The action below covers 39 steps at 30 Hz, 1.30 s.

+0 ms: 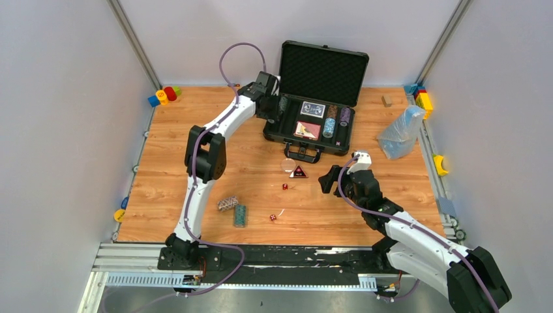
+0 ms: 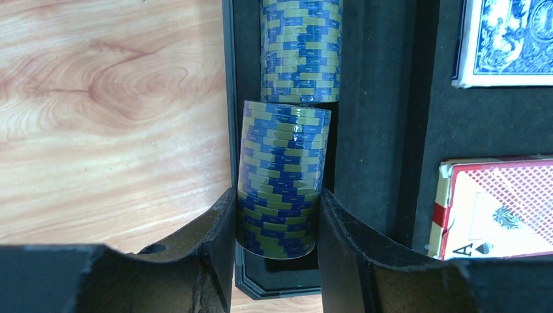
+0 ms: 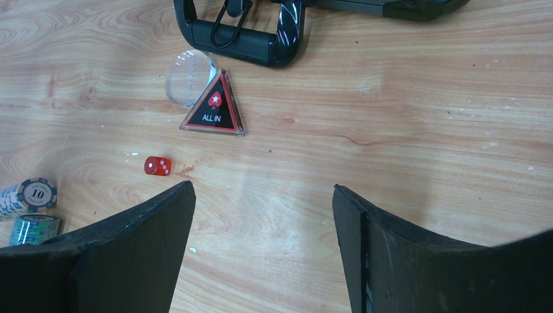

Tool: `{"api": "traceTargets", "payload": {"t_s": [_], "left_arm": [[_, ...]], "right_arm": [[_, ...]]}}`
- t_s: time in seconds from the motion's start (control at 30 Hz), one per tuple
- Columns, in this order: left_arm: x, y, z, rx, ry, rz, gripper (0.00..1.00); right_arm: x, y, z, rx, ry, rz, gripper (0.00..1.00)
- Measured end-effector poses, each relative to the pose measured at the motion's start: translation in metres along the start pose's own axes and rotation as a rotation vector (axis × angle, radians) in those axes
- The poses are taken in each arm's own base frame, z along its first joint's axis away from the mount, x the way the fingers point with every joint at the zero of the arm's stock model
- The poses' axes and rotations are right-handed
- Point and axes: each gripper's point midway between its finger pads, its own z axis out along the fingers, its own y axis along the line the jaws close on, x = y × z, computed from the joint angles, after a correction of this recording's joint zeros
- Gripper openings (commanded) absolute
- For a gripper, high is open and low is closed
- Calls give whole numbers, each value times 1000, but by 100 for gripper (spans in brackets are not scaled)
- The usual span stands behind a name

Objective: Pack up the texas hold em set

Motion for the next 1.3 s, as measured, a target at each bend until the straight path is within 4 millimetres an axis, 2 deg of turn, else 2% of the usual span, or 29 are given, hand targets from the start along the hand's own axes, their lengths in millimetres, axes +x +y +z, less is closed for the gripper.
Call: {"api": "traceTargets", "payload": {"t_s": [0.2, 0.6, 0.67, 0.73, 0.8, 0.97, 1.17, 1.3], "left_arm": [[-9, -2, 5, 52, -9, -25, 21], [-10, -2, 5, 80, 9, -51, 26], [-9, -2, 5, 80, 10, -52, 42], [-9, -2, 5, 84, 4, -52, 75], [-9, -3, 5, 94, -10, -53, 88], [6, -14, 12, 120, 17, -60, 90], [8, -12, 14, 111, 13, -61, 86], [23, -8, 4, 95, 31, -62, 87]], "right_arm": [[1, -1, 0, 4, 3, -1, 78], [1, -1, 2, 10, 9, -2, 79], [1, -1, 2, 10, 7, -1, 79], [1, -1, 2, 10, 7, -1, 79], [0, -1, 2, 11, 6, -1, 79], [1, -2, 2, 14, 9, -2, 79], [1, -2, 2, 14, 9, -2, 78], [1, -2, 2, 14, 9, -2, 78]]}}
